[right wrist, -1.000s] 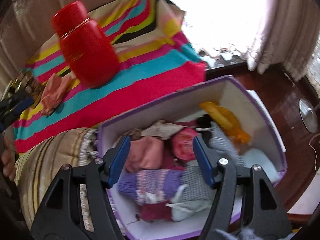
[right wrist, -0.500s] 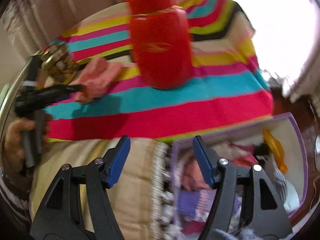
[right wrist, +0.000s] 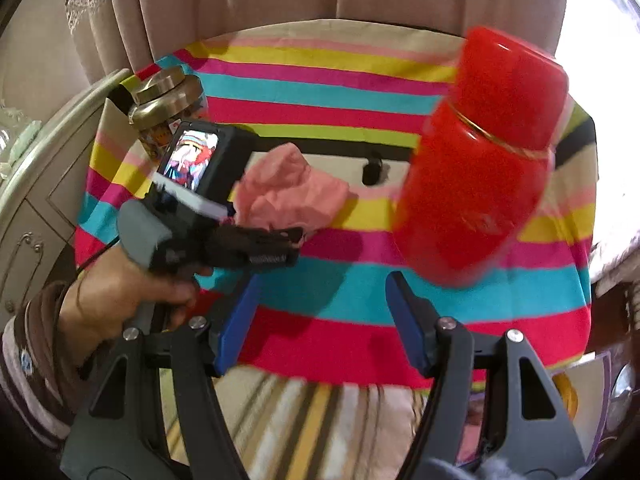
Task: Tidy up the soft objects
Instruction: 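Grasp the pink fuzzy sock with the left tool while the right grasps the black hair tie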
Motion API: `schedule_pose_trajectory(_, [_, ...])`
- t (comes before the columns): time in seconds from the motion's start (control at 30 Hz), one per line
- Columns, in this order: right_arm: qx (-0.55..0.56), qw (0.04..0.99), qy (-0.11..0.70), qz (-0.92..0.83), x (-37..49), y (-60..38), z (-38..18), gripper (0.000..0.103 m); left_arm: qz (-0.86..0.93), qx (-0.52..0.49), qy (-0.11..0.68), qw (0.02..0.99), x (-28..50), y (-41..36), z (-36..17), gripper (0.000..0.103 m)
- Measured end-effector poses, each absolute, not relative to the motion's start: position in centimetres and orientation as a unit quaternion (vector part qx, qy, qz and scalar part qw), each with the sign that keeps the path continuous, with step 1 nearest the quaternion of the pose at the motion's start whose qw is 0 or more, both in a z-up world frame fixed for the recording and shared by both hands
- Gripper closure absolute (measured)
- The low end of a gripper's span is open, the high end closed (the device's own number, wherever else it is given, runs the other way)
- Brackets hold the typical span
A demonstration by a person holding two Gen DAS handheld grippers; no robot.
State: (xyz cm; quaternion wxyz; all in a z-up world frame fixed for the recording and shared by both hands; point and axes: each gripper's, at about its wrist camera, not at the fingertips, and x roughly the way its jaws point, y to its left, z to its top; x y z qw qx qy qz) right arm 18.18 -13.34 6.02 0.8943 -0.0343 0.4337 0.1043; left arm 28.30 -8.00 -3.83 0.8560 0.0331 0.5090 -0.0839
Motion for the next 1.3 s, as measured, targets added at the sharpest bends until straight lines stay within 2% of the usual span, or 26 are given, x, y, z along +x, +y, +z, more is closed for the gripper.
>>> schedule_pose_trajectory(0.07, [-0.038,0.896,0.430,0.100,19.3,-12.5,5.9,0.035,-0.093,0.030,0.500,0.860,28.3,-7.8,-3.5,0.059])
schedule_pose_trajectory(0.13, [-0.042,0.897,0.430,0.093,20.7,-11.7,5.8,0.035,-0.096,0.021,0.495,0.863,28.2,-7.2,-3.3,0.076])
schedule_pose_trajectory(0.17, [-0.045,0.898,0.428,0.092,21.2,-11.2,5.8,0.035,-0.101,0.011,0.493,0.864,28.2,-6.8,-3.2,0.082])
schedule_pose_trajectory(0.23, [-0.060,0.901,0.422,0.085,22.5,-10.0,5.7,0.035,-0.106,-0.015,0.491,0.864,28.1,-5.8,-3.1,0.086])
schedule_pose_trajectory(0.4, [-0.090,0.905,0.413,0.048,25.3,-7.8,4.6,0.035,-0.105,-0.111,0.486,0.861,27.5,-1.5,-3.2,0.089])
schedule_pose_trajectory(0.6, [-0.116,0.906,0.408,-0.014,29.1,-6.2,2.9,0.035,-0.065,-0.151,0.466,0.869,26.6,1.8,-3.0,0.090])
schedule_pose_trajectory(0.83, [-0.140,0.891,0.421,-0.093,34.4,-5.6,-0.2,0.035,-0.022,-0.167,0.452,0.876,26.6,2.7,-3.3,0.090])
schedule_pose_trajectory(1.3, [-0.094,0.862,0.465,-0.181,40.7,-9.2,-4.0,0.038,-0.015,-0.166,0.454,0.875,27.2,3.0,-4.1,0.090])
